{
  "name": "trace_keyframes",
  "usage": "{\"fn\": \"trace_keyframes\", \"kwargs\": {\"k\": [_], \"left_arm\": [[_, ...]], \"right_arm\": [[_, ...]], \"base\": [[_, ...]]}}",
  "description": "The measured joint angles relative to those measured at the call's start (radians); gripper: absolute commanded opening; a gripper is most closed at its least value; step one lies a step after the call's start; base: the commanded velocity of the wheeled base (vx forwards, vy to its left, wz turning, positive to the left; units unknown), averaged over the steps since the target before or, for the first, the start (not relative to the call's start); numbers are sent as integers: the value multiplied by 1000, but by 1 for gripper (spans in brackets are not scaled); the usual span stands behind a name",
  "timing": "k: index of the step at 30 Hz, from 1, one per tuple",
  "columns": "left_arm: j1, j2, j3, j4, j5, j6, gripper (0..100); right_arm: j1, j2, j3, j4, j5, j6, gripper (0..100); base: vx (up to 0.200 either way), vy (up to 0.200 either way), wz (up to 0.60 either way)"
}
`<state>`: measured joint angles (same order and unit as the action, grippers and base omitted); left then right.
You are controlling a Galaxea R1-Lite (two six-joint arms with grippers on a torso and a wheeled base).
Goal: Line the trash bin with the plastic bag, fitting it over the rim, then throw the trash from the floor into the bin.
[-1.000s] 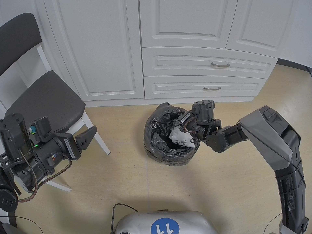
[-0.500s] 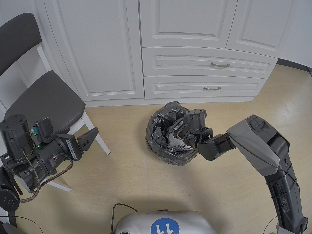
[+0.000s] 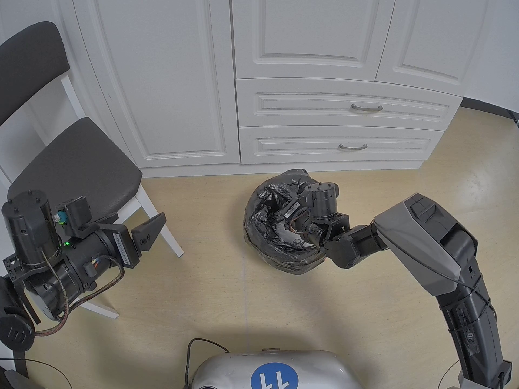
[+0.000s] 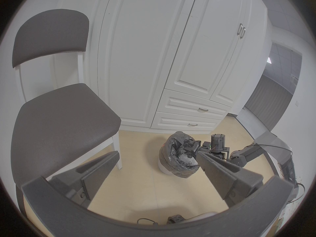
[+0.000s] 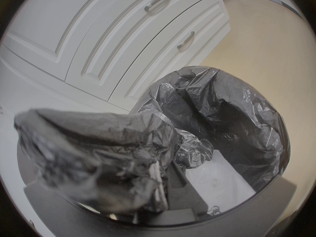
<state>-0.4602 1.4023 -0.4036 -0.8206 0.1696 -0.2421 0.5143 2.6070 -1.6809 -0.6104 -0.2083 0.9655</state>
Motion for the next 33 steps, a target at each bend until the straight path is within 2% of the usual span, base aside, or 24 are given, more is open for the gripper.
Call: {"fn": "trace_keyframes", "kwargs": {"k": [2, 3, 22, 27, 33], "left_arm": [[0, 1, 0, 0, 0, 0, 100], [0, 1, 0, 0, 0, 0, 100], [-6, -2, 5, -1, 1, 0, 100], [-6, -10, 6, -1, 1, 0, 100], [-11, -26, 8, -1, 6, 0, 100]], "right_arm": [[0, 0, -1, 1, 0, -5, 0], [1, 0, -1, 1, 0, -8, 100], [0, -78, 76, -4, -7, -44, 100], [-8, -165, 173, -5, -6, -109, 100], [-36, -321, 336, -31, -2, -244, 100]], "base": [[0, 0, 0], [0, 0, 0], [0, 0, 0], [0, 0, 0], [0, 0, 0]]}}
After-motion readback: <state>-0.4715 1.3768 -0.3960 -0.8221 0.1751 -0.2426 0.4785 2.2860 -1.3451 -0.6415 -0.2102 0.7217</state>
